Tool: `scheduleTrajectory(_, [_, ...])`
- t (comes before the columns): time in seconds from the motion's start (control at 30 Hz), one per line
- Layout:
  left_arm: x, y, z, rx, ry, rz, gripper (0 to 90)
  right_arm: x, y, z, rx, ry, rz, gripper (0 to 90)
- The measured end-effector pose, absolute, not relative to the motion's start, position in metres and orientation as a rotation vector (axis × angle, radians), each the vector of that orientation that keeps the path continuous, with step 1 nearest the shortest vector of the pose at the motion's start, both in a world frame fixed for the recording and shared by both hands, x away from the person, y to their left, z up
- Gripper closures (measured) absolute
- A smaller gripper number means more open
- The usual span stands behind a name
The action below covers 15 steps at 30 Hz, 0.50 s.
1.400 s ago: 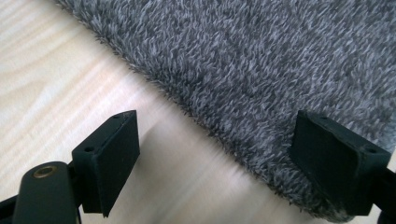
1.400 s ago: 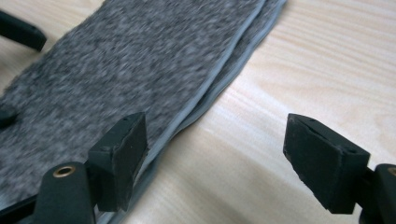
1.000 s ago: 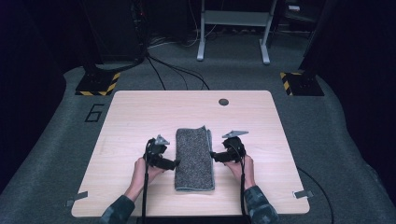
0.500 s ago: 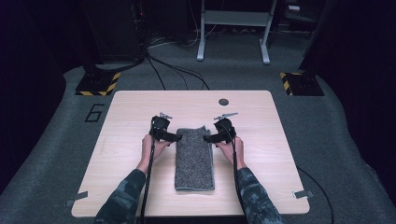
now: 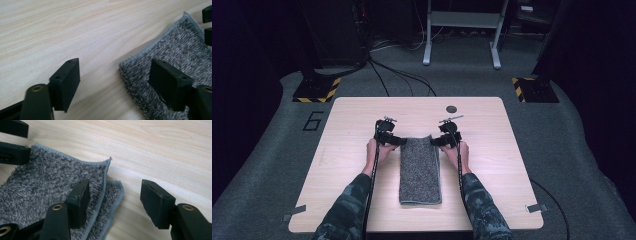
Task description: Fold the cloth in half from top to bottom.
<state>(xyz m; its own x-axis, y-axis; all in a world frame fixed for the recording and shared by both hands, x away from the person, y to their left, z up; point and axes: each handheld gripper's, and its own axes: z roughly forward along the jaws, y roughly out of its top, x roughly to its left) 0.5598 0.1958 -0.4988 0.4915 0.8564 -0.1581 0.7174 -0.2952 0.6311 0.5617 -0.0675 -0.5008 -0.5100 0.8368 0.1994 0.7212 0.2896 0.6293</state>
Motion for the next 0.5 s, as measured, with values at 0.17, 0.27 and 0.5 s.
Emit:
scheduleTrajectory(0.17, [0.561,0.191,-0.502,2.114,1.274,0.282,40.9,0.565,-0.061,-0.505,1.46,2.386,0.963,52.3])
scheduleTrajectory(0.27, [0.561,0.188,-0.504,2.149,1.258,0.276,45.6,0.566,-0.062,-0.506,1.456,2.379,0.968,56.6])
scheduleTrajectory(0.5, [0.56,0.184,-0.504,2.185,1.226,0.32,57.6,0.566,-0.062,-0.506,1.447,2.373,0.954,73.2])
